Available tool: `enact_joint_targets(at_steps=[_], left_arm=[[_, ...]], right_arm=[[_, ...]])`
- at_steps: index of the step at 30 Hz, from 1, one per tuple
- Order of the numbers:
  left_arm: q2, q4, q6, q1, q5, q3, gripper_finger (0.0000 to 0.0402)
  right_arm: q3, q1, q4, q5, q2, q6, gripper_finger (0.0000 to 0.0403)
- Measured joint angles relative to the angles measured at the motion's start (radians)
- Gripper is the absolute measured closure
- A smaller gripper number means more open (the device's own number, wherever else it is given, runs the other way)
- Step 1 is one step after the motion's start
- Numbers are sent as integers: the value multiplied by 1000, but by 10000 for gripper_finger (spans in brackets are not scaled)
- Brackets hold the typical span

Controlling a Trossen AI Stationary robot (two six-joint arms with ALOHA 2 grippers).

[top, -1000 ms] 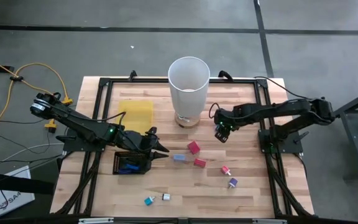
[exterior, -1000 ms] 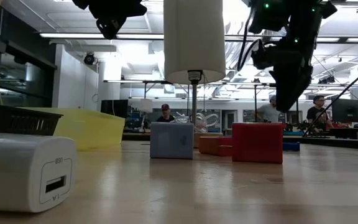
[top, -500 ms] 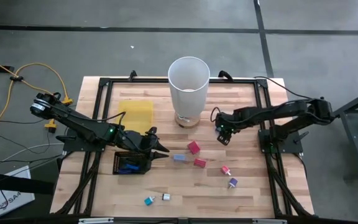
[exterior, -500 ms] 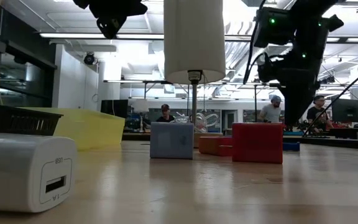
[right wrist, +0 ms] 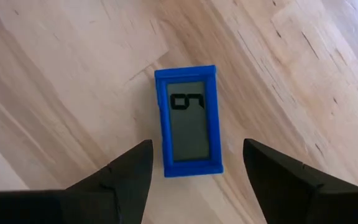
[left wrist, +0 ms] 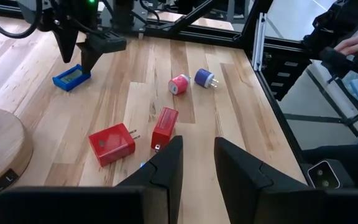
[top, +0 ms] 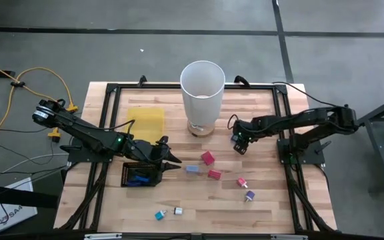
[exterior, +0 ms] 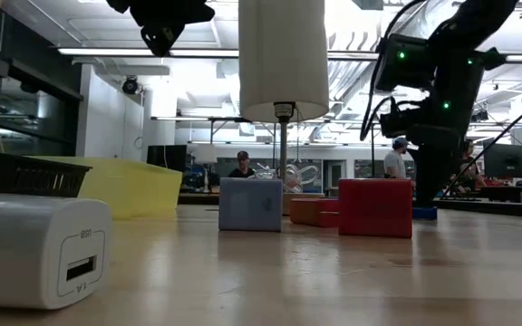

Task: Pick & Place Office items
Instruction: Put the blue digital clock into the black bin

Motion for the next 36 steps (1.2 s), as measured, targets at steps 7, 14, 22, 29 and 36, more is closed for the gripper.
enact_joint_targets(at_steps=[7,14,22,29,36], left_arm=[[0,0,0,0,0,0,313],[0,0,0,0,0,0,313],[0,0,0,0,0,0,313],[0,0,0,0,0,0,313],[0,0,0,0,0,0,313]], right_arm=[[-44,1,46,-28,0,0,166],[-76,1,107,-25,0,0,167],[-89,1,120,-24,0,0,172],[-89,1,120,-25,-1,0,214],[-89,1,120,-25,-1,0,254]])
